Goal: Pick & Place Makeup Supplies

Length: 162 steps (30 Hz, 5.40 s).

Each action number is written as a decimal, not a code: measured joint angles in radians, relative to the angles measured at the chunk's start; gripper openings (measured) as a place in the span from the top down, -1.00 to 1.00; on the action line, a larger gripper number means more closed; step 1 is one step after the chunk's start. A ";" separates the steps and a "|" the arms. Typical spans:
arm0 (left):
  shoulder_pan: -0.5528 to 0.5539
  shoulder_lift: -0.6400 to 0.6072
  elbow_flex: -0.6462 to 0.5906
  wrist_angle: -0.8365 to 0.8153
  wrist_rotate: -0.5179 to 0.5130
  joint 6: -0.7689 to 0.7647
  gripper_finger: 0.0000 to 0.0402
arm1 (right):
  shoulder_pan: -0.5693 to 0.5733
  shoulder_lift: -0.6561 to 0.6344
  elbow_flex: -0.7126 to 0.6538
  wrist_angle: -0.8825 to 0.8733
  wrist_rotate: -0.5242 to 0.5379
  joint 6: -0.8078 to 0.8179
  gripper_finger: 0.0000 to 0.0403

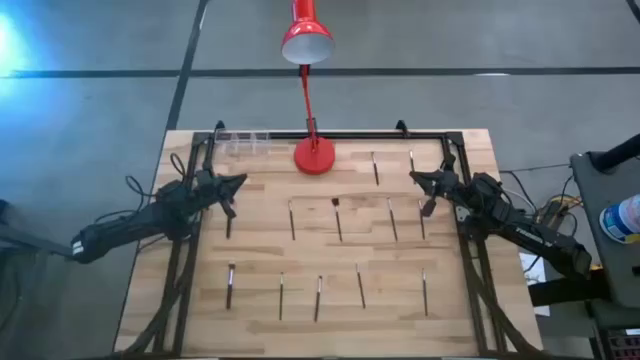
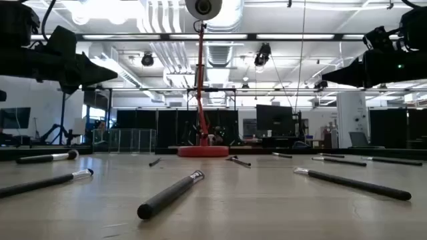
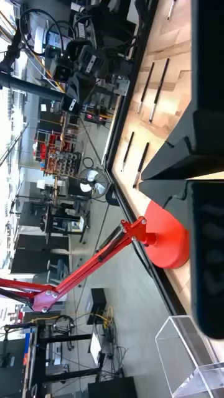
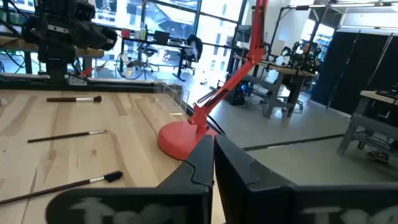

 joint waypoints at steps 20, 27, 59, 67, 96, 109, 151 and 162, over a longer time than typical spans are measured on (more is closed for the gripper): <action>0.000 0.000 0.000 0.000 0.000 0.000 1.00 | 0.000 0.000 0.000 0.000 0.000 0.000 0.96; 0.000 0.000 0.000 0.000 0.000 0.000 1.00 | 0.000 0.000 0.000 0.000 0.000 0.000 0.96; 0.000 0.000 0.000 0.000 0.000 0.000 1.00 | 0.000 0.000 0.000 0.000 0.000 0.000 0.96; 0.000 0.000 0.000 0.000 0.000 0.000 1.00 | 0.000 0.000 0.000 0.001 0.000 0.076 0.96; 0.000 0.000 0.000 0.000 0.000 0.000 1.00 | 0.201 0.352 0.119 0.160 0.014 0.486 0.96; 0.000 0.000 0.000 0.000 0.000 0.000 1.00 | 0.467 0.663 0.336 -0.284 0.471 0.702 0.96; 0.000 0.025 -0.003 0.026 0.034 -0.074 1.00 | 0.343 1.453 0.607 -0.390 0.423 1.076 0.88; 0.000 0.034 -0.004 0.065 0.020 -0.132 1.00 | 0.349 1.332 0.599 -0.352 0.408 0.928 0.96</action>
